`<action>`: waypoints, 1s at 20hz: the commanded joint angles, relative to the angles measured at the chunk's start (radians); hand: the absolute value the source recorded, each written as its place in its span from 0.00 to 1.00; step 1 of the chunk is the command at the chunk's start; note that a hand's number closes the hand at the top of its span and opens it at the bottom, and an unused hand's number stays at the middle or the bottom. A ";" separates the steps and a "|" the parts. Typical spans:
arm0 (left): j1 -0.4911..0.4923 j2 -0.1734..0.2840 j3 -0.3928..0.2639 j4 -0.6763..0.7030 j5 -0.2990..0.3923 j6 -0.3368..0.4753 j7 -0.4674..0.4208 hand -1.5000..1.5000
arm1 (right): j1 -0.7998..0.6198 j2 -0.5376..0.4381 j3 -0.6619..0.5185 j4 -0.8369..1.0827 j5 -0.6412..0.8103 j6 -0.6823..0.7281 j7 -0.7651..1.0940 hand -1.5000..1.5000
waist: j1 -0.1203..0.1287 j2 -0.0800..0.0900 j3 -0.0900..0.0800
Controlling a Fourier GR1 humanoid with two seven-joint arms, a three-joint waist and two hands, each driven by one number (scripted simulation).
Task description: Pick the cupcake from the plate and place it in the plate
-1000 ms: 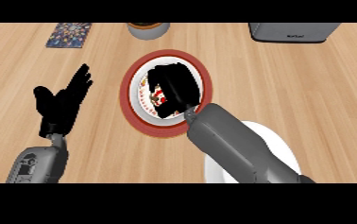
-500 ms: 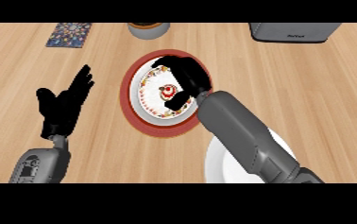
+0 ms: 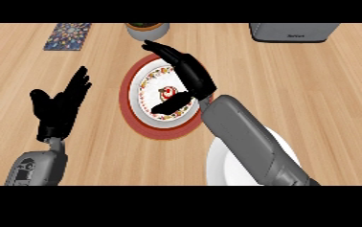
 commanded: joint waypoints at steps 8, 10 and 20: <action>0.072 -0.023 -0.013 -0.070 -0.012 0.012 0.005 0.50 | 0.029 -0.049 -0.154 -0.060 -0.301 0.358 0.178 0.00 | -0.005 -0.002 0.000; 0.024 -0.009 0.000 -0.023 -0.018 -0.001 0.001 0.50 | 0.040 -0.061 -0.182 -0.064 -0.290 0.396 0.147 0.00 | -0.009 -0.001 -0.001; 0.029 -0.033 0.021 0.059 -0.029 -0.005 -0.077 0.50 | -0.005 -0.080 -0.294 0.169 -0.188 0.451 -0.070 0.00 | -0.004 0.002 -0.001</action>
